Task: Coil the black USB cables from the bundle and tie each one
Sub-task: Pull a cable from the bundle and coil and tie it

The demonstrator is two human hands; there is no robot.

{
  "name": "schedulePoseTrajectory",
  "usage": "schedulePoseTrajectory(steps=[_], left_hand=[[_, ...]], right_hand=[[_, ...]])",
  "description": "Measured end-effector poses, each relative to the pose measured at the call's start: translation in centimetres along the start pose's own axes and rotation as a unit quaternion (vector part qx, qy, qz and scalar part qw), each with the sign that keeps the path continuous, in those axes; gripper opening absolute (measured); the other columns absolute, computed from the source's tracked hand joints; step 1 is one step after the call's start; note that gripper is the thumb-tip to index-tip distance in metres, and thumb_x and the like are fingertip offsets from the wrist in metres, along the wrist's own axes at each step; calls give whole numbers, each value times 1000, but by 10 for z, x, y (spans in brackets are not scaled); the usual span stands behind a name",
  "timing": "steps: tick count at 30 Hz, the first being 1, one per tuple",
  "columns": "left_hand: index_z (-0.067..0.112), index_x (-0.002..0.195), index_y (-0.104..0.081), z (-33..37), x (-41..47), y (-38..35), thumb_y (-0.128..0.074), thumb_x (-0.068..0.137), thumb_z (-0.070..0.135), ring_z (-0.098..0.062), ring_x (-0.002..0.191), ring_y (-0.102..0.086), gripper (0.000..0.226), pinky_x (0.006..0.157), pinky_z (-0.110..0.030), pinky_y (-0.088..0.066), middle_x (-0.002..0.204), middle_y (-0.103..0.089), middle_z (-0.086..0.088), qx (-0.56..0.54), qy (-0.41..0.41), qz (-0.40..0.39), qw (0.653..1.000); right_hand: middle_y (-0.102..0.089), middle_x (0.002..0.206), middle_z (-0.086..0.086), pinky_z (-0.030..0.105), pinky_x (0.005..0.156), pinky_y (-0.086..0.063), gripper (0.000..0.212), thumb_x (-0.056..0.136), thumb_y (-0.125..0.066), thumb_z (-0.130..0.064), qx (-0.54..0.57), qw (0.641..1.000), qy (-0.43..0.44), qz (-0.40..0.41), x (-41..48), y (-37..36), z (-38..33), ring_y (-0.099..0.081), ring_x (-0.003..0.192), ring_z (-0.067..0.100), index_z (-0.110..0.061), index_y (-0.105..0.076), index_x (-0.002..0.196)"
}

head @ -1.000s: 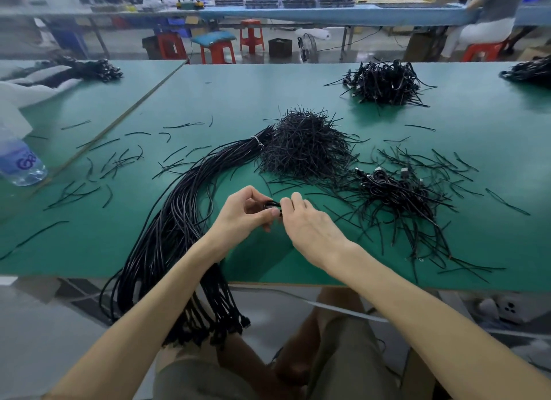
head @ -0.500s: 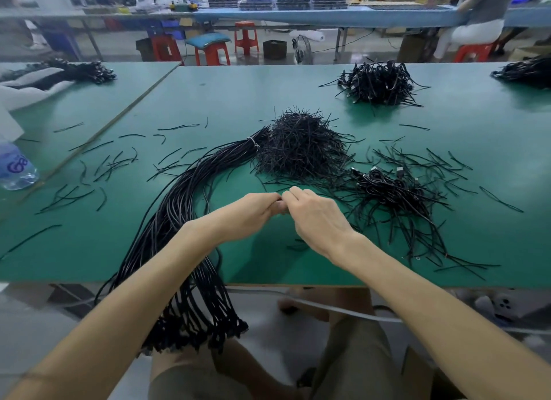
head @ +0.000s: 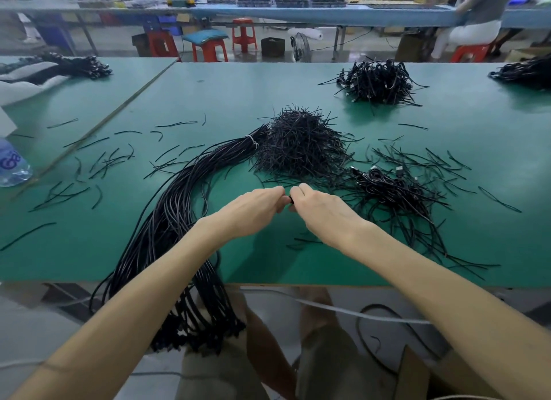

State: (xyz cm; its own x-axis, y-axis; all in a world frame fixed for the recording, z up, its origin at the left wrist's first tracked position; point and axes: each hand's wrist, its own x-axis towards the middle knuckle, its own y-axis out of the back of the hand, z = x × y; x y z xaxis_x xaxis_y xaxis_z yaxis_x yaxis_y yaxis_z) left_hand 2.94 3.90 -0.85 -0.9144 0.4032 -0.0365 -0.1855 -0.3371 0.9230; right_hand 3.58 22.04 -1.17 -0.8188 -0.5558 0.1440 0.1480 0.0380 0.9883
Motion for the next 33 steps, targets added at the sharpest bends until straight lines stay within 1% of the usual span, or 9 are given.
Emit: schedulePoseTrajectory(steps=[4, 8, 10, 13, 15, 19, 23, 29, 33], left_hand=[[9, 101, -55, 1, 1, 0, -32, 112, 27, -27, 92, -58, 31, 88, -41, -48, 97, -61, 0, -69, 5, -31, 997], [3, 107, -61, 6, 2, 5, -32, 112, 27, 4, 64, -49, 37, 66, -16, -40, 78, -50, 7, -147, -22, -49, 988], [2, 100, -60, 7, 2, 6, -30, 113, 25, 8, 55, -48, 40, 57, -8, -36, 74, -47, 9, -176, -35, -56, 982], [10, 83, -51, 6, 6, 4, -32, 112, 25, 0, 56, -44, 39, 58, -13, -35, 71, -46, 6, -159, -57, -24, 985], [15, 77, -44, 1, 10, -1, -33, 112, 27, -7, 62, -40, 38, 62, -19, -34, 71, -44, 5, -139, -50, 8, 989], [18, 74, -40, -17, 16, -8, -30, 112, 34, -13, 65, -39, 42, 64, -31, -34, 72, -45, 4, -127, 16, 67, 989], [18, 72, -42, -33, 25, -8, -29, 112, 30, -15, 66, -41, 44, 61, -30, -34, 72, -46, 3, -167, 87, 118, 975], [15, 74, -43, -34, 40, -20, -29, 112, 31, -15, 53, -33, 43, 47, -29, -28, 62, -39, 5, -289, 123, 158, 936], [17, 77, -42, -29, 45, -31, -31, 111, 32, -13, 52, -29, 39, 46, -26, -26, 61, -34, 7, -344, 95, 174, 918]], right_hand=[[-49, 103, 4, 36, 59, -34, 34, 86, -56, 11, -6, 1000, 29, -2, -1, 5, 6, -63, 87, 30, -13, -44, 108], [-50, 101, 4, 37, 59, -35, 32, 84, -48, 11, 18, 998, 51, 18, -4, 7, 10, -59, 85, 30, -14, -50, 105], [-49, 99, 4, 38, 60, -38, 31, 85, -48, 11, 30, 998, 50, 30, -6, 7, 11, -57, 84, 29, -13, -50, 103], [-51, 102, 5, 44, 66, -46, 18, 94, -51, 3, 53, 997, 24, 40, -3, 5, 10, -59, 86, 31, -11, -51, 106], [-57, 109, 5, 43, 78, -48, 12, 104, -53, -15, 80, 995, 12, 65, 0, 4, 9, -61, 93, 32, -10, -54, 115], [-53, 133, 4, 36, 105, -32, 53, 99, -62, -31, 1, 992, -40, 120, 5, 2, 20, -51, 120, 25, -11, -43, 144], [-52, 121, 6, 36, 98, -31, 50, 90, -75, -30, 96, 964, -158, 192, -1, 0, 36, -48, 112, 23, -10, -50, 128], [-56, 106, 1, 38, 91, -31, 36, 88, -68, -59, 198, 935, -294, -1, -9, -22, 42, -49, 111, 26, -26, -56, 95], [-62, 107, 4, 40, 95, -34, 26, 92, -68, -49, 206, 932, -298, 0, -4, -31, 30, -52, 111, 28, -24, -68, 94]])
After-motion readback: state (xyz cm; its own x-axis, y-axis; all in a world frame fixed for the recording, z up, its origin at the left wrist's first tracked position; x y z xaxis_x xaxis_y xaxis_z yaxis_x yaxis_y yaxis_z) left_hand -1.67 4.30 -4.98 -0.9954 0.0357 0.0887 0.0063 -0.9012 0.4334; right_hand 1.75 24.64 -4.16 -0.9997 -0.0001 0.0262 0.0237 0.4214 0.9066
